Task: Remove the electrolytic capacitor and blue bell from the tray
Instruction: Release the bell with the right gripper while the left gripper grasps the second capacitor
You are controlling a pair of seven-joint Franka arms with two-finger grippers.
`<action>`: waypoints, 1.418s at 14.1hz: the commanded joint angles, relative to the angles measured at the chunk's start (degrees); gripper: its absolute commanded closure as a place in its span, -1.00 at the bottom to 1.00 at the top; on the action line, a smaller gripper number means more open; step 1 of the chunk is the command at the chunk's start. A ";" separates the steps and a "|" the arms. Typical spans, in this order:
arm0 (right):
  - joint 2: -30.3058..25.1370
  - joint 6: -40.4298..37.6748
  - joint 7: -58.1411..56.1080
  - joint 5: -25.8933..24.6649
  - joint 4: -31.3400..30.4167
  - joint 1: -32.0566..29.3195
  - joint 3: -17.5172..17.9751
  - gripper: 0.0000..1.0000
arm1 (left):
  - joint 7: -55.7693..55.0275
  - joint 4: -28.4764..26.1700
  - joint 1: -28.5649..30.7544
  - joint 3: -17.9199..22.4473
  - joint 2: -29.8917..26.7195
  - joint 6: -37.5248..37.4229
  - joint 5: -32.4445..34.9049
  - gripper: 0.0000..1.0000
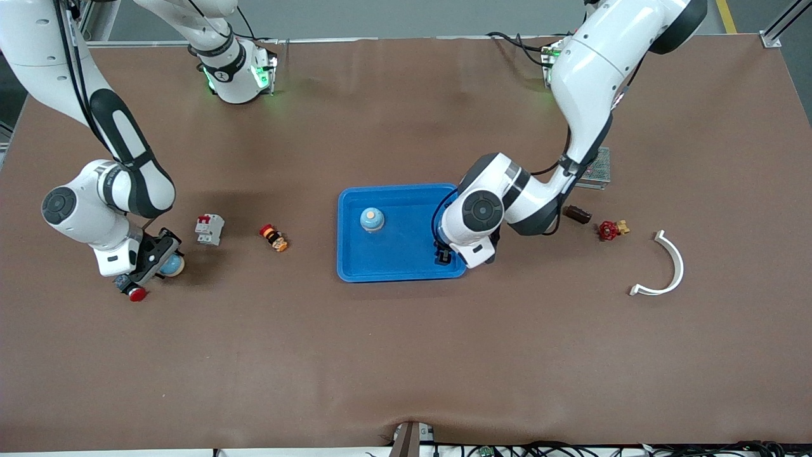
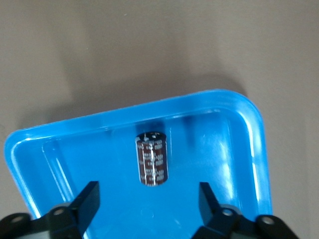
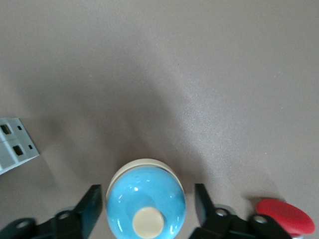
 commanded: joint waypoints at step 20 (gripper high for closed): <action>-16.64 -39.01 63.26 1.02 20.98 23.51 1.13 -1.00 | 5.78 3.24 -1.17 1.75 -1.25 -0.47 8.63 1.00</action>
